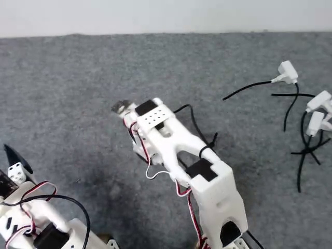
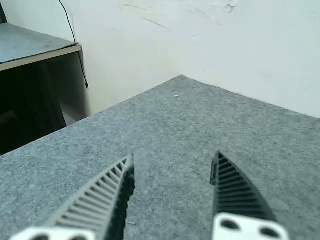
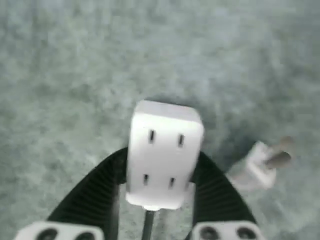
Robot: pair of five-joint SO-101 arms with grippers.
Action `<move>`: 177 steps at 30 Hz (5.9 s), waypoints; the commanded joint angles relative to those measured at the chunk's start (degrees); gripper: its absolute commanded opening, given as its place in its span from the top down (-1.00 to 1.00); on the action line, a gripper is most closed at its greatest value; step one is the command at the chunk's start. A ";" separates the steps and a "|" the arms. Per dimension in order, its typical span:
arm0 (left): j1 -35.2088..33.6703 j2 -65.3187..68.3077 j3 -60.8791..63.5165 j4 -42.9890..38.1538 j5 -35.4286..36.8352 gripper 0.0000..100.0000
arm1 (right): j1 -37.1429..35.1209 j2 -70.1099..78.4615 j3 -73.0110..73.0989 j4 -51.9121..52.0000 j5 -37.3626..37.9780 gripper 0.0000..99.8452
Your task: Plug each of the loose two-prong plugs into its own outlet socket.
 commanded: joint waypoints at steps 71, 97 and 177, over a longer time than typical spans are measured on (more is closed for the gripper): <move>24.53 -0.97 2.07 -2.64 -6.68 0.51 | 11.65 -11.74 -29.01 21.32 7.91 0.98; 52.22 -0.88 -13.76 -1.76 -6.68 0.51 | -12.53 -35.38 -23.91 21.85 8.00 0.98; 47.56 -0.97 7.08 -7.47 -6.33 0.51 | 6.20 -36.88 13.36 1.19 16.79 0.98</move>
